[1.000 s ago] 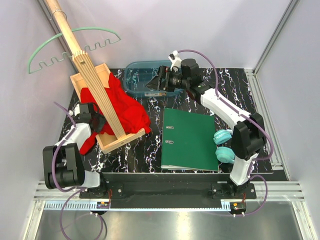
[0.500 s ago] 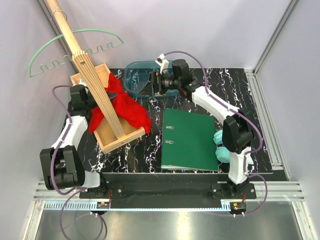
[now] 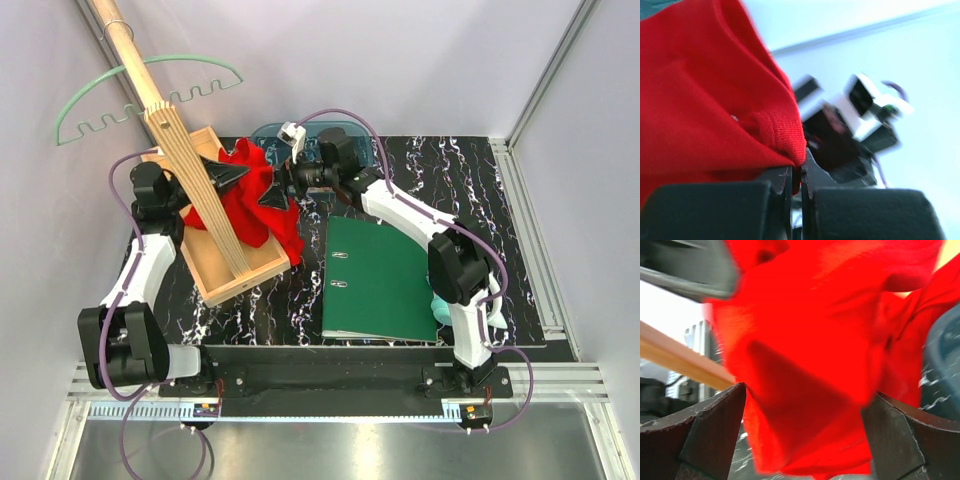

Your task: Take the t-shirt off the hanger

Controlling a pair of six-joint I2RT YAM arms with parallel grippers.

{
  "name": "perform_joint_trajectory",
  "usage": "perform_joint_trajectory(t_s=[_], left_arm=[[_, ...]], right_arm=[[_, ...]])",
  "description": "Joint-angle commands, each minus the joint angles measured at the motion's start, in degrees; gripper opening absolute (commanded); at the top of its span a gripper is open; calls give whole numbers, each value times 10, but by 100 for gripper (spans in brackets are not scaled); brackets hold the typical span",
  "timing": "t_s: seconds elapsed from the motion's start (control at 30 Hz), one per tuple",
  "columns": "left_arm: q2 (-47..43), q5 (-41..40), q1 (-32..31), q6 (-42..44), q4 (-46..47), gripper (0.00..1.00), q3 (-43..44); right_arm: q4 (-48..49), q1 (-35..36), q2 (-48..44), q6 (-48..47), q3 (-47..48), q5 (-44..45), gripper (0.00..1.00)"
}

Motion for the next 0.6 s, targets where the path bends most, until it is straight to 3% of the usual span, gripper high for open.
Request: perform_joint_trajectory(t_s=[0.0, 0.33, 0.47, 0.57], left_arm=[[-25, 89, -7, -79, 144, 0, 28], [8, 99, -21, -224, 340, 0, 11], [19, 101, -27, -225, 338, 0, 26], [22, 101, -27, -190, 287, 0, 42]], right_arm=[[120, -3, -1, -47, -7, 32, 100], [355, 15, 14, 24, -78, 16, 100], [442, 25, 16, 59, -96, 14, 100], [455, 33, 7, 61, -104, 15, 100]])
